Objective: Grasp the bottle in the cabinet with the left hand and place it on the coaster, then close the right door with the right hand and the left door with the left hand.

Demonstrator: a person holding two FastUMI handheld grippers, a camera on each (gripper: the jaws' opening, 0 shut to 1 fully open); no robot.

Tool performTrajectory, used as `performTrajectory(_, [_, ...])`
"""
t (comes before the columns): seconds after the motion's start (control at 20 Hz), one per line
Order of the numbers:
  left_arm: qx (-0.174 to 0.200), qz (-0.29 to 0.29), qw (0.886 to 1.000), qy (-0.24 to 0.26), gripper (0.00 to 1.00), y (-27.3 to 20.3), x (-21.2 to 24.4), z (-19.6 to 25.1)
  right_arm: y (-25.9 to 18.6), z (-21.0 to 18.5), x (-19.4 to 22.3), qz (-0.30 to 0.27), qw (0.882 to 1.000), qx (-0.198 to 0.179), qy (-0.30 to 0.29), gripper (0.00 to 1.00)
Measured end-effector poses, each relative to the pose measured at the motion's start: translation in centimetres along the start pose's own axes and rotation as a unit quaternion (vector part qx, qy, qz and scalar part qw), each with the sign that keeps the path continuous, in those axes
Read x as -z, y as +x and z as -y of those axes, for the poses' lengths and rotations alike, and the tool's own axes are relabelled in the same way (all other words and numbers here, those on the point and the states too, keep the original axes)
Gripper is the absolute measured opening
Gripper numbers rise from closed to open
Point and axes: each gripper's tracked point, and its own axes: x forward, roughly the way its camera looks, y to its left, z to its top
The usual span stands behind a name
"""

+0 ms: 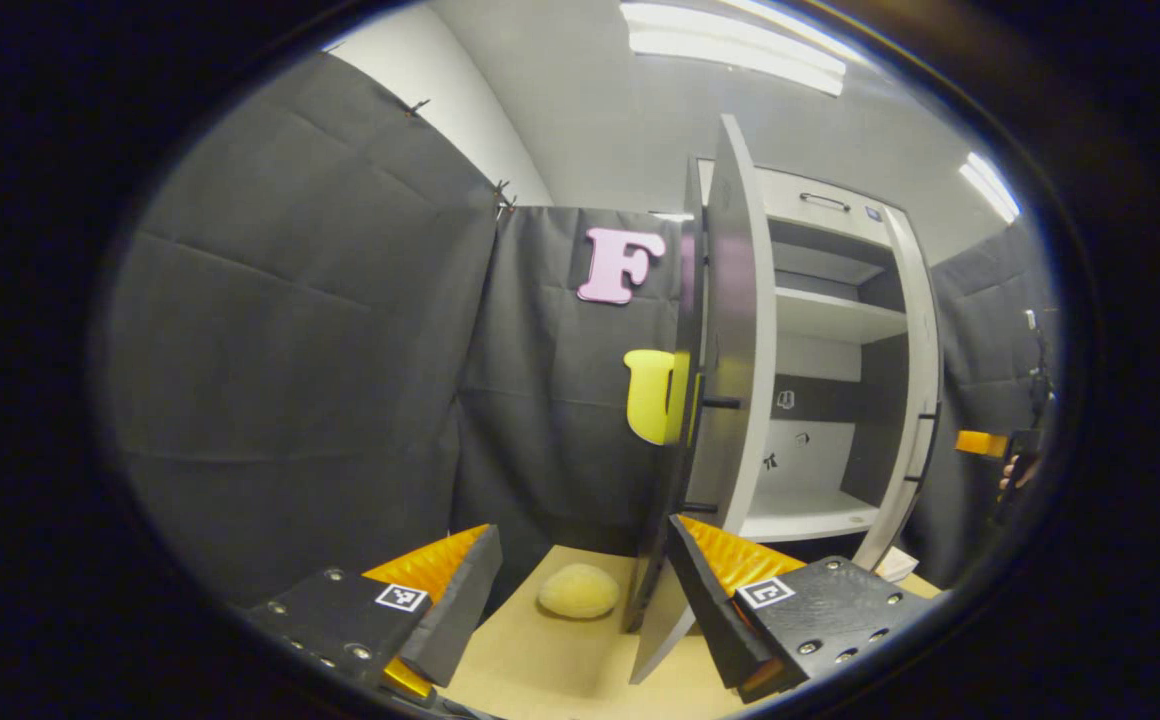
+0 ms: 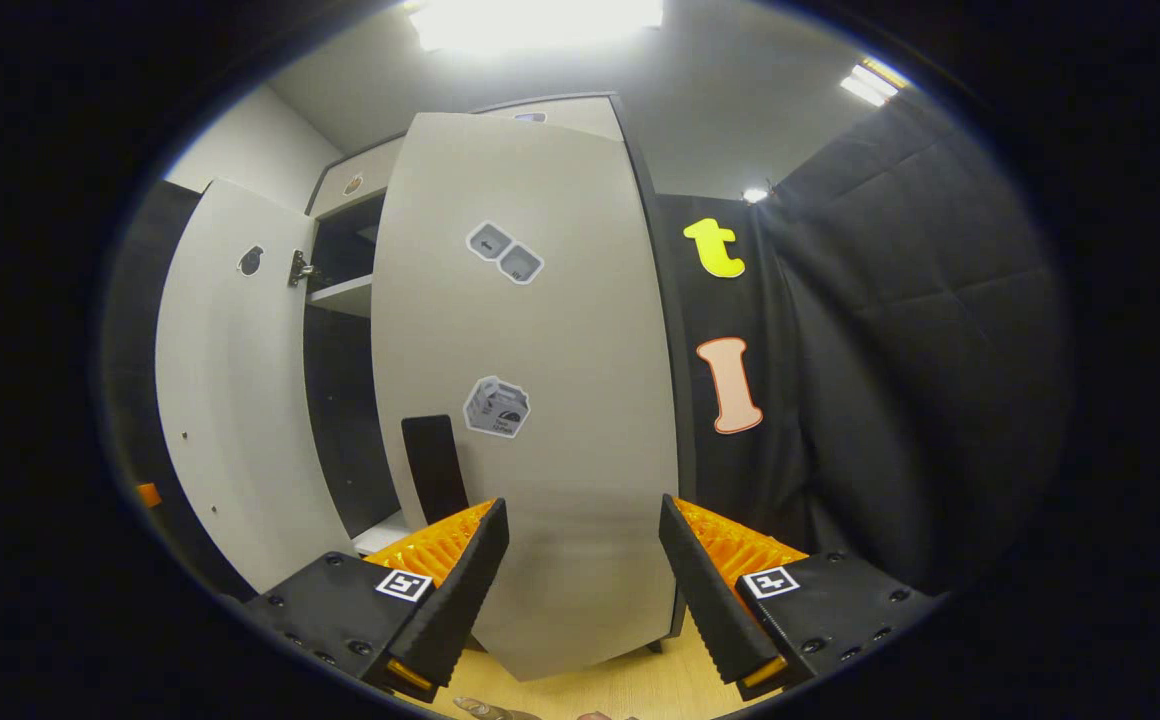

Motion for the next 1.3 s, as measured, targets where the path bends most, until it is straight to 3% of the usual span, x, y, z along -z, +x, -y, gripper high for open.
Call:
performTrajectory(0.25, [0.011,0.002,0.999,0.037,0.97,3.2,-0.8,-2.1,-0.7,0.8,0.9,-0.009,1.000,0.027,0.002,0.97])
performTrajectory(0.75, [0.076,0.014,0.997,-0.004,0.95,9.5,-3.7,-3.4,-2.4,3.1,1.8,-0.012,0.997,0.079,0.008,0.97])
performTrajectory(1.3, [0.159,0.012,0.987,0.017,0.98,14.9,-5.0,2.3,-4.6,5.4,2.7,-0.019,0.992,0.121,0.007,0.97])
